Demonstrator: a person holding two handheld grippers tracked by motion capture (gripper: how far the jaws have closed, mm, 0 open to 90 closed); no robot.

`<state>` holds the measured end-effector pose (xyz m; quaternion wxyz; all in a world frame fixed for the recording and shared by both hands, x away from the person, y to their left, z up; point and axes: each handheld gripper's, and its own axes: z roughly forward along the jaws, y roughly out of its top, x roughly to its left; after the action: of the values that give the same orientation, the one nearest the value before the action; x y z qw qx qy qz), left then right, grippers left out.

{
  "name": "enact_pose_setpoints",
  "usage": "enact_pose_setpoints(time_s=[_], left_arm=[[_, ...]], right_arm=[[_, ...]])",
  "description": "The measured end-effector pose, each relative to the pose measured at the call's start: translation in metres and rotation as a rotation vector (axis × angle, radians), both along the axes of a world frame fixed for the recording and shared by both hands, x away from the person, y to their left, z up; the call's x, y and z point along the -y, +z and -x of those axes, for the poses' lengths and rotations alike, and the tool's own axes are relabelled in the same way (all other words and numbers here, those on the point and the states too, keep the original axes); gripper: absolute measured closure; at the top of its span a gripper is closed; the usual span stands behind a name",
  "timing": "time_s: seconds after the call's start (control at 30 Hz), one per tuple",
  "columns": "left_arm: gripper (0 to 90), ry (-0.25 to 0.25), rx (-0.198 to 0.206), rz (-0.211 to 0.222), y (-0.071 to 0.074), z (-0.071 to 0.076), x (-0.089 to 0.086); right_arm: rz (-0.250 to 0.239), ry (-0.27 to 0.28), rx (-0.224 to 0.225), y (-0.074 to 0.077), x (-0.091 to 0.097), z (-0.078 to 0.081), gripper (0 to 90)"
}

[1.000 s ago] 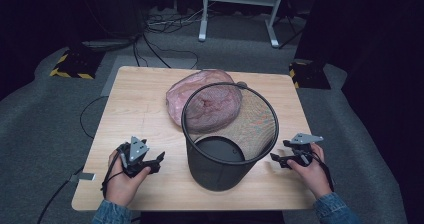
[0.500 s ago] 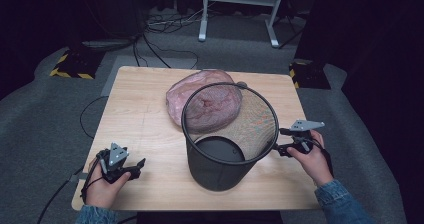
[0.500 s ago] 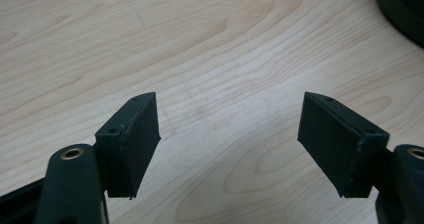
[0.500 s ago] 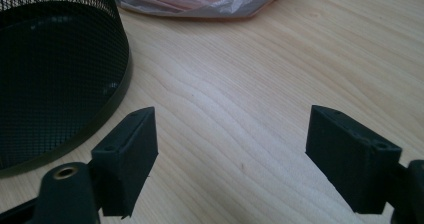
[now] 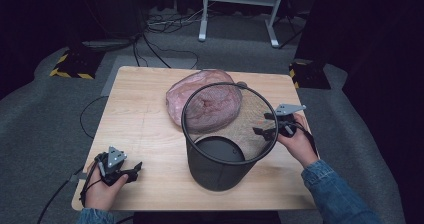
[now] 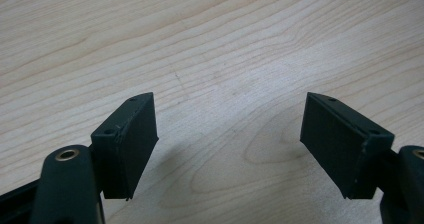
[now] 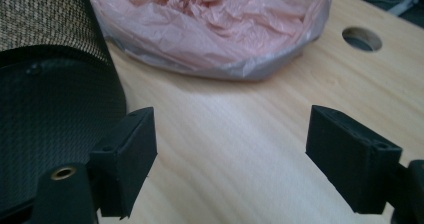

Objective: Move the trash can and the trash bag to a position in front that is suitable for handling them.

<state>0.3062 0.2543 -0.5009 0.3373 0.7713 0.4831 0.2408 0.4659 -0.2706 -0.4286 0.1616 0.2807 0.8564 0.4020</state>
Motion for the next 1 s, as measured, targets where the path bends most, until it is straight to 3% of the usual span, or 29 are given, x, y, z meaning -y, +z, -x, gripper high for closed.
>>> enact_pose_setpoints(time_s=[0.47,0.53,0.67,0.8,1.0], left_arm=[[22.7,0.009,-0.023,-0.011,-0.003,-0.002,0.002],[22.6,0.003,-0.028,-0.022,-0.003,-0.003,0.002],[22.3,0.010,-0.039,-0.004,-0.004,-0.004,0.002],[21.9,0.014,-0.067,0.029,-0.004,-0.005,0.004],[21.5,0.017,-0.069,0.034,-0.004,-0.005,0.004]], right_arm=[[-0.035,0.040,-0.015,-0.012,-0.045,-0.049,21.7],[-0.039,0.042,-0.014,-0.016,-0.051,-0.054,21.8],[-0.057,0.040,-0.013,-0.029,-0.063,-0.065,23.0],[-0.096,0.003,0.001,-0.045,-0.072,-0.074,23.8],[0.001,-0.002,-0.063,-0.068,-0.079,-0.083,27.1]])
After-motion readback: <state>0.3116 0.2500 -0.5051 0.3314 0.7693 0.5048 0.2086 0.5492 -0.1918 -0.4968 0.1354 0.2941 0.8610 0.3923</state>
